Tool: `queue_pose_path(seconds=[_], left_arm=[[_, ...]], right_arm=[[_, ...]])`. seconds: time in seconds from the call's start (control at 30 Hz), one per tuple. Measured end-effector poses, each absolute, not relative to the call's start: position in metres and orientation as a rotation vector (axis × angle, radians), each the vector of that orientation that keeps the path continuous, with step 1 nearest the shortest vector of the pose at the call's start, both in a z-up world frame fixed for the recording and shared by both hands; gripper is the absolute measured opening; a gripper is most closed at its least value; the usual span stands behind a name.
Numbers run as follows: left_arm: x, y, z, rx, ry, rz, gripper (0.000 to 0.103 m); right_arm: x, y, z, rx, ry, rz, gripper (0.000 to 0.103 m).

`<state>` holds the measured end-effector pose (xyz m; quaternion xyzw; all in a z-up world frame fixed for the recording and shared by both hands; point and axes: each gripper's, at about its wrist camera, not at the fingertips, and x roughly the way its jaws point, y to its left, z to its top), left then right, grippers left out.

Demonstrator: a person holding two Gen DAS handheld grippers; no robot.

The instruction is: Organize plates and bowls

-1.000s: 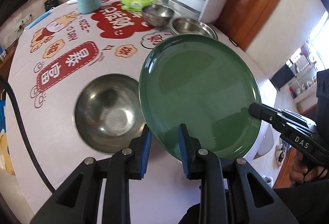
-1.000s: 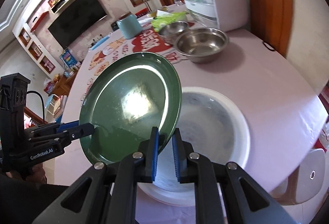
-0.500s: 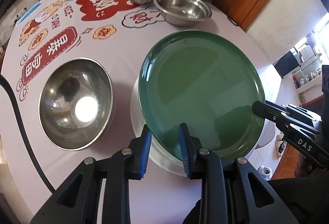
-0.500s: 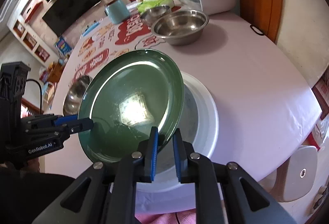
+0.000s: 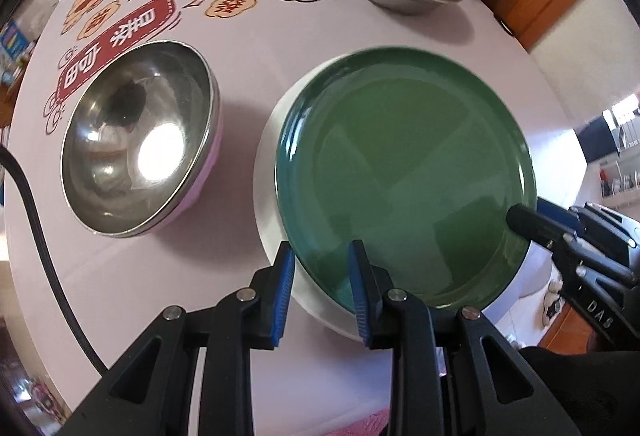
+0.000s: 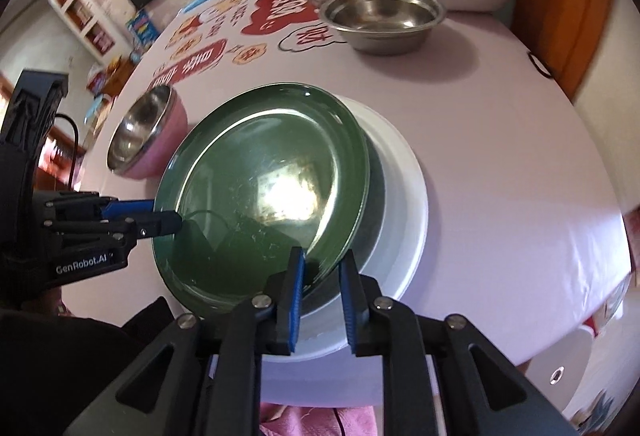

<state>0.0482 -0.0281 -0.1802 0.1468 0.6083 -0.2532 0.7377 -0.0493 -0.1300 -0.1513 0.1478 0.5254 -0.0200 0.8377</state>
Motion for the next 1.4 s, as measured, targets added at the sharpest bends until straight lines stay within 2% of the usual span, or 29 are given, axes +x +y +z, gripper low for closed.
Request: queue_pose_path(seconds=[0.47,0.73,0.8,0.87,0.93,1.1,1.23,1.4], left_arm=[[0.04,-0.04,-0.173,0.289,1.278,-0.426,0.027],[0.042,-0.042,-0.148,0.207,1.219,-0.355,0.036],[0.042,-0.042,-0.141,0.196,1.205,-0.347,0.037],[0.042,-0.043,-0.133,0.183,1.193,-0.348,0.04],[0.041,-0.043,-0.124,0.175,1.176,-0.355,0.051],[0.048,-0.046,-0.1,0.19,1.119,-0.374,0.062],[0.057,-0.044,-0.079,0.18,1.095,-0.369,0.064],[0.06,-0.04,-0.053,0.207,1.01,-0.401,0.075]], right_arm=[[-0.043,-0.143,-0.152,0.214,1.107,0.048,0.024],[-0.049,-0.158,-0.149,0.233,1.083,0.065,0.028],[-0.05,-0.158,-0.145,0.222,1.072,0.073,0.032],[-0.051,-0.158,-0.14,0.217,1.059,0.074,0.039],[-0.052,-0.159,-0.134,0.213,1.046,0.059,0.046],[-0.053,-0.163,-0.116,0.221,0.996,-0.019,0.047],[-0.053,-0.167,-0.096,0.255,0.947,-0.096,0.048],[-0.052,-0.162,-0.065,0.265,0.862,-0.185,0.063]])
